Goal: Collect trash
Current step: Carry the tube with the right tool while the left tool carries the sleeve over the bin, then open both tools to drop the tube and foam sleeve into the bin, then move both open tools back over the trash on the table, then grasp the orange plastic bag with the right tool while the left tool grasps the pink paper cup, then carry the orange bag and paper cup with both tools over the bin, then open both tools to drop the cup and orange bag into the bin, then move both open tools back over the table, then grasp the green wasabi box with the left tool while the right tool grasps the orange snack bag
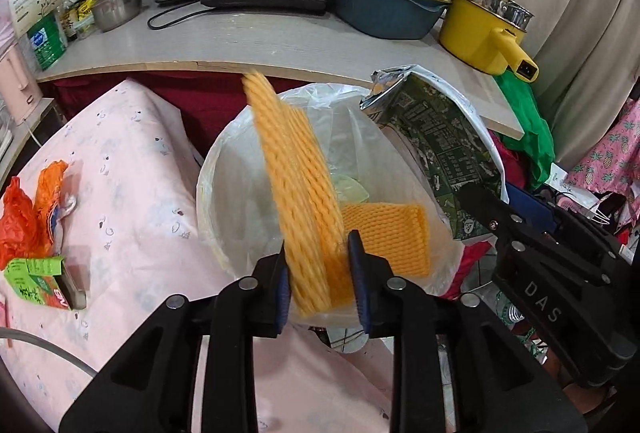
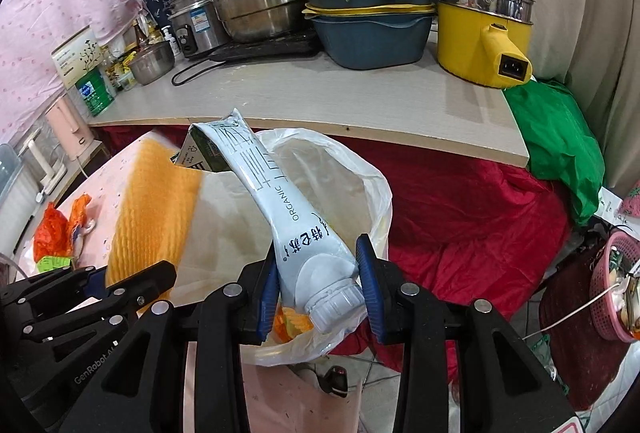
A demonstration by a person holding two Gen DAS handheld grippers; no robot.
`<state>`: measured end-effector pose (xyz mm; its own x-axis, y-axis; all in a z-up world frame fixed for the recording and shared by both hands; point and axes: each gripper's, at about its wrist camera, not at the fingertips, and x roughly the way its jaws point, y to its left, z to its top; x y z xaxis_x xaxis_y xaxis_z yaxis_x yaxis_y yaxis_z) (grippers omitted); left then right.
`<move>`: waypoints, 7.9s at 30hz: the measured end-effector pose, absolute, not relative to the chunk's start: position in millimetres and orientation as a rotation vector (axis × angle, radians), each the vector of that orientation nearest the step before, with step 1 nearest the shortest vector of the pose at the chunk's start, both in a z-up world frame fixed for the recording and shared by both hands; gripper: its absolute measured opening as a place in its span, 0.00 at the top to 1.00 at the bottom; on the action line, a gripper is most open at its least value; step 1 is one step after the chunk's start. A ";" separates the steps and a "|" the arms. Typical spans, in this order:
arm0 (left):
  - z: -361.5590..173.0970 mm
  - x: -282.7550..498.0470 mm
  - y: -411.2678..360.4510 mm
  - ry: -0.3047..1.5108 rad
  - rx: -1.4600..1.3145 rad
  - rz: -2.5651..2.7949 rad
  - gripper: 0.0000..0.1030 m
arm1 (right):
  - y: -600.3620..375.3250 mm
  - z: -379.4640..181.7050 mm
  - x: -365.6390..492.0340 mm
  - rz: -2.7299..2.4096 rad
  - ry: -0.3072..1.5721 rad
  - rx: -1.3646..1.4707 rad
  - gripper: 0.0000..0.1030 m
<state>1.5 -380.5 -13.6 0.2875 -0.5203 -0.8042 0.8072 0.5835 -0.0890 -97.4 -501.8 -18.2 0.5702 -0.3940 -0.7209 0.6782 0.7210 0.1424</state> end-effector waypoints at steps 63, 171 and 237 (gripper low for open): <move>-4.3 140.7 -65.5 0.850 0.070 -0.284 0.46 | -273.5 10.9 71.3 -0.238 0.743 0.168 0.41; 19.9 19.4 -370.4 0.830 0.299 -0.901 0.58 | -502.4 30.7 -84.5 -0.621 0.548 0.419 0.77; -74.9 175.3 -151.2 1.097 -0.085 -0.206 0.21 | -365.2 -62.1 124.8 -0.281 0.853 0.375 0.43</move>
<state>175.3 -151.2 -74.9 0.4398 -0.2078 -0.8737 0.1241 0.9776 -0.1700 124.8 -365.2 -62.1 0.6278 -0.0910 -0.7730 0.3865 0.8985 0.2081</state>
